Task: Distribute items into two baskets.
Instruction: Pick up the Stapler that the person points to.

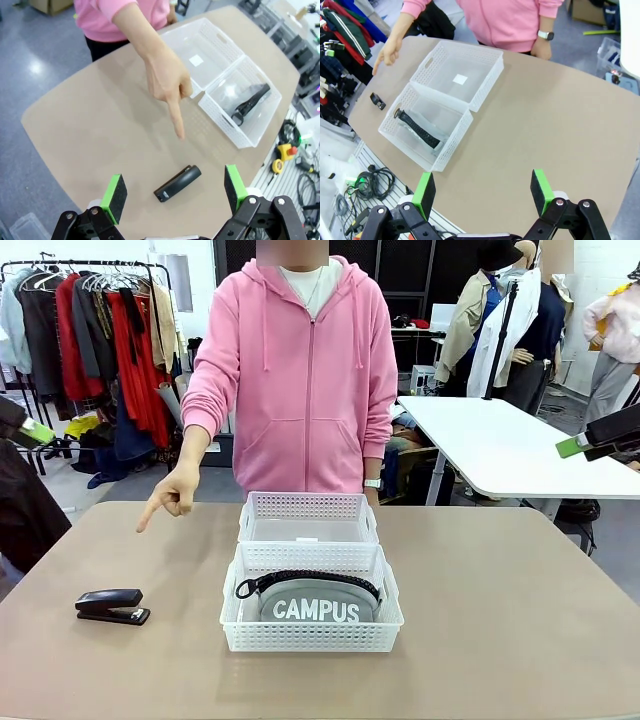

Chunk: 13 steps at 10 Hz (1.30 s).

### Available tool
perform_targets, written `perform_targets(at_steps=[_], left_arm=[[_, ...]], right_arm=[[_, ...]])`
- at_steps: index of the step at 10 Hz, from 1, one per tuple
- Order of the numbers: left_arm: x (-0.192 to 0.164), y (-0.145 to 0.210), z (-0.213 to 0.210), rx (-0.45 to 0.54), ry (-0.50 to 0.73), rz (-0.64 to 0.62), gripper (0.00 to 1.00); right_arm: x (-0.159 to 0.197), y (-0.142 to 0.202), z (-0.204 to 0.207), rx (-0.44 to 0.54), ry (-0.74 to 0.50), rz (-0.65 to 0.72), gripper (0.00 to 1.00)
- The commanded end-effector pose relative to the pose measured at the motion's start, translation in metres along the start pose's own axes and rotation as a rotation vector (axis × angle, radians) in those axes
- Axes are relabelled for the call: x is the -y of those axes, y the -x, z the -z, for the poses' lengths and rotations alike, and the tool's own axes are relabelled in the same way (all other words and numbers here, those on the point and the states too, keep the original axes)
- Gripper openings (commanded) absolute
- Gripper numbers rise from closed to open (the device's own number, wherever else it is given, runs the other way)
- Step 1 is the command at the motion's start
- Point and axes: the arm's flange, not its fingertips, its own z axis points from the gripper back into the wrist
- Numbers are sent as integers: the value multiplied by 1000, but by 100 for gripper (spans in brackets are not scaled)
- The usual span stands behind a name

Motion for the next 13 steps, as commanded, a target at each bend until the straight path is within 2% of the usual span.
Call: perform_targets(at_steps=[1, 6, 10, 13], left_arm=[[3, 7, 14, -66, -19, 83, 100], [4, 25, 74, -186, -55, 246, 100], [5, 32, 115, -306, -9, 355, 100], [15, 48, 139, -396, 11, 488, 100]], right_arm=[[1, 0, -1, 1, 9, 5, 100], [1, 0, -1, 1, 9, 5, 100], [1, 0, -1, 1, 9, 5, 100], [1, 0, -1, 1, 9, 5, 100]])
